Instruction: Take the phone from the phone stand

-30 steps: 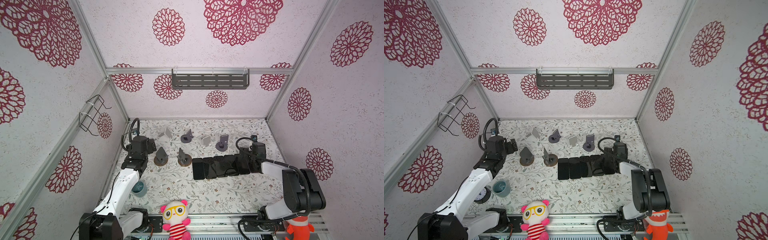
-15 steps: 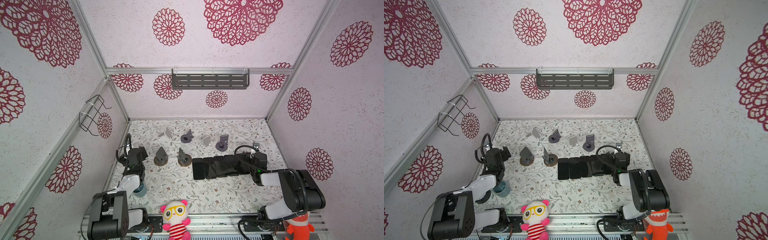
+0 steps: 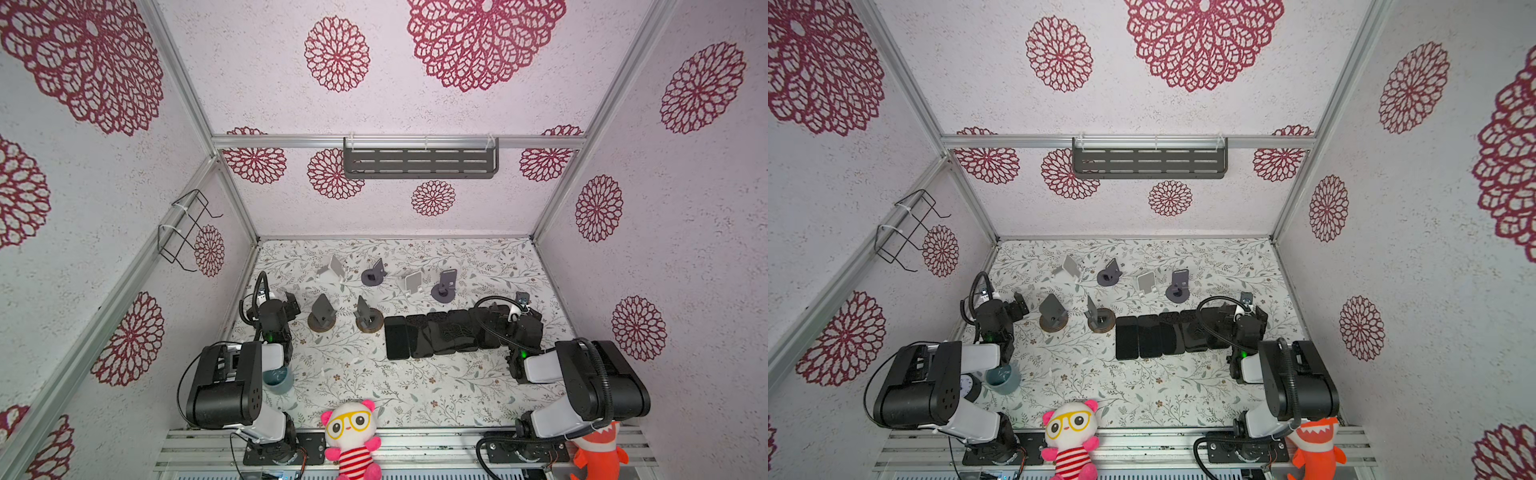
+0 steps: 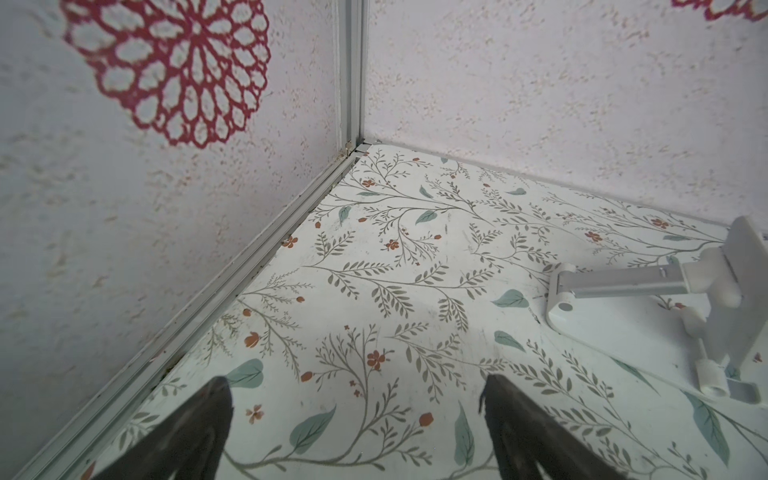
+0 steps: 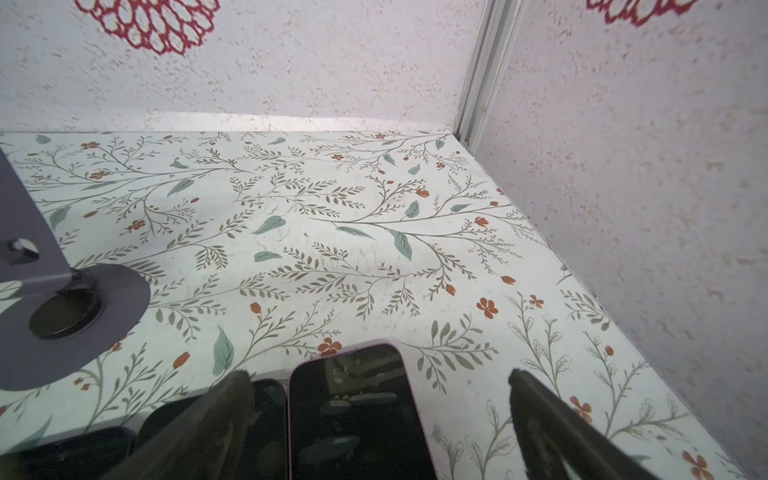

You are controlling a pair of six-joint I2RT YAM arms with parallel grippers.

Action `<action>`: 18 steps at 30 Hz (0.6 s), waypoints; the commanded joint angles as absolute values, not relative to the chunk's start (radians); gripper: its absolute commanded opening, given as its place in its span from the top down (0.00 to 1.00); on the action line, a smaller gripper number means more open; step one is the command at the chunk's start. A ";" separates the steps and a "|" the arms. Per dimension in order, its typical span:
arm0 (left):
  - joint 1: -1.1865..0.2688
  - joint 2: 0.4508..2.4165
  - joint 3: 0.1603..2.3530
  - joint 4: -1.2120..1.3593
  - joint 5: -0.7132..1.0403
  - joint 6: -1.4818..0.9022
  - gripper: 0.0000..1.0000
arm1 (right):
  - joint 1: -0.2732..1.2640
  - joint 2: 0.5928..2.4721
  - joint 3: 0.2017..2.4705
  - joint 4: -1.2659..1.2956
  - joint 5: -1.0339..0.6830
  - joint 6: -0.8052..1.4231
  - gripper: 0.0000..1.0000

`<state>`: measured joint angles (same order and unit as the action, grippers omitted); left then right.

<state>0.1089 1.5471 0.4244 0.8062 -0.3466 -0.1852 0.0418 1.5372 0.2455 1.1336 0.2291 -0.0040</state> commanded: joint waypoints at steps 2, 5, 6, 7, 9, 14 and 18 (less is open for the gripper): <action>0.104 1.551 0.419 0.883 -0.326 -0.163 0.02 | 0.037 1.537 0.258 1.198 0.212 0.010 0.01; 0.103 1.553 0.419 0.882 -0.327 -0.163 0.03 | 0.041 1.536 0.253 1.204 0.220 0.005 0.01; 0.103 1.552 0.419 0.883 -0.327 -0.162 0.03 | 0.041 1.534 0.255 1.196 0.221 0.005 0.01; 0.103 1.552 0.420 0.882 -0.327 -0.161 0.03 | 0.041 1.537 0.253 1.204 0.220 0.005 0.01; 0.103 1.552 0.419 0.882 -0.328 -0.160 0.03 | 0.041 1.535 0.253 1.201 0.219 0.006 0.01; 0.103 1.552 0.419 0.883 -0.329 -0.162 0.03 | 0.040 1.536 0.253 1.201 0.219 0.005 0.01; 0.103 1.553 0.419 0.883 -0.327 -0.162 0.03 | 0.041 1.537 0.255 1.199 0.221 0.005 0.01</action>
<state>0.1070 1.5471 0.4244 0.8532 -0.3294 -0.1753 0.0418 1.5372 0.2455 1.1473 0.2279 -0.0032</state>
